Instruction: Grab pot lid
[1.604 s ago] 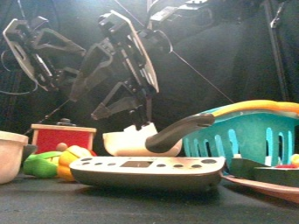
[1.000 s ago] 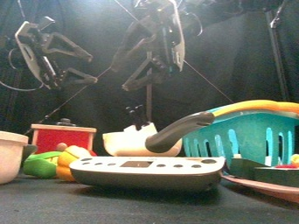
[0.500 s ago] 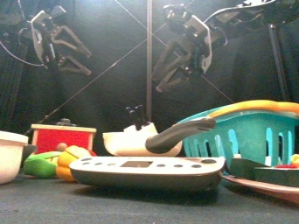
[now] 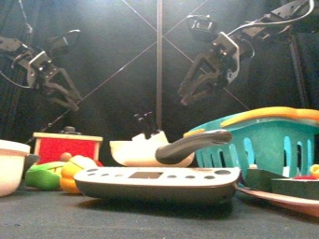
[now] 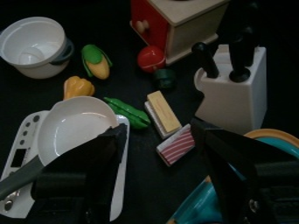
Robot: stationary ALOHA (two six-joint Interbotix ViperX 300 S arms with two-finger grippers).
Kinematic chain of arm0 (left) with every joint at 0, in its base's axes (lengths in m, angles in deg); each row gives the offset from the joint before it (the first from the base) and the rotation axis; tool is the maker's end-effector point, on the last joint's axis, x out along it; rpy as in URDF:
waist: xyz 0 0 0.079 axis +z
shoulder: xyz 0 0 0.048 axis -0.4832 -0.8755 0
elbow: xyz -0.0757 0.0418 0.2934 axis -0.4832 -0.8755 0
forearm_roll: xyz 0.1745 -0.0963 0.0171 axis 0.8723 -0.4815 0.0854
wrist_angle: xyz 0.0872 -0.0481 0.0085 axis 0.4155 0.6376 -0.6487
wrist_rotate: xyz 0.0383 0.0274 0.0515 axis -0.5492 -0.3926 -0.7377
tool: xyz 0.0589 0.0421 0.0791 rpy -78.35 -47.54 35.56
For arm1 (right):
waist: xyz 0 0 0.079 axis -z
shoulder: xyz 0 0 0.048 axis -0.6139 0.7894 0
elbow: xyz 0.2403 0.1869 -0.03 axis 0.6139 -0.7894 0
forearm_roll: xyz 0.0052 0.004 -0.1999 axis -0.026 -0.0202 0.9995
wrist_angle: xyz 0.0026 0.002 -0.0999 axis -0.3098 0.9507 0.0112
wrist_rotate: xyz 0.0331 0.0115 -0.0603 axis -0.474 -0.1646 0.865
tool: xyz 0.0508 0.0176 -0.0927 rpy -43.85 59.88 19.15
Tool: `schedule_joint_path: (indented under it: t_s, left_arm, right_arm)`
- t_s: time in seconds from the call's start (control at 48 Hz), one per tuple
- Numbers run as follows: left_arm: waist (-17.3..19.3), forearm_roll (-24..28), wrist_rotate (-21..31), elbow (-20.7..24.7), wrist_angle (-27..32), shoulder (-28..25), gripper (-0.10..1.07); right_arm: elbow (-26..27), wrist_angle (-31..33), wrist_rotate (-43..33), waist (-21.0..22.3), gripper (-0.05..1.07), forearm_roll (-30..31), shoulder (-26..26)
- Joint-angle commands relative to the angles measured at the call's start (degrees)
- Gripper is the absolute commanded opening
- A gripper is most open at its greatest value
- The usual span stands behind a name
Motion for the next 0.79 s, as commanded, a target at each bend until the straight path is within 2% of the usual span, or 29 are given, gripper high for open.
schedule_joint_path:
  t_s: [0.0,0.188,0.375,0.771]
  left_arm:
    - [2.11,0.70,0.00,0.26,-0.26,-0.18,0.99]
    - [7.56,3.60,0.00,-1.67,-3.25,-0.35,0.99]
    - [12.30,2.99,0.00,-5.01,-8.35,-0.26,0.99]
    - [11.43,0.88,0.09,-6.77,-13.01,-1.14,0.99]
  right_arm:
    - [0.00,-0.18,-0.09,0.26,0.93,0.18,-1.93]
    - [0.26,-1.14,0.00,0.26,0.93,0.53,-2.11]
    - [0.62,-1.58,0.00,0.35,0.93,0.53,-1.49]
    - [1.49,-2.81,0.00,0.62,0.93,0.53,-0.26]
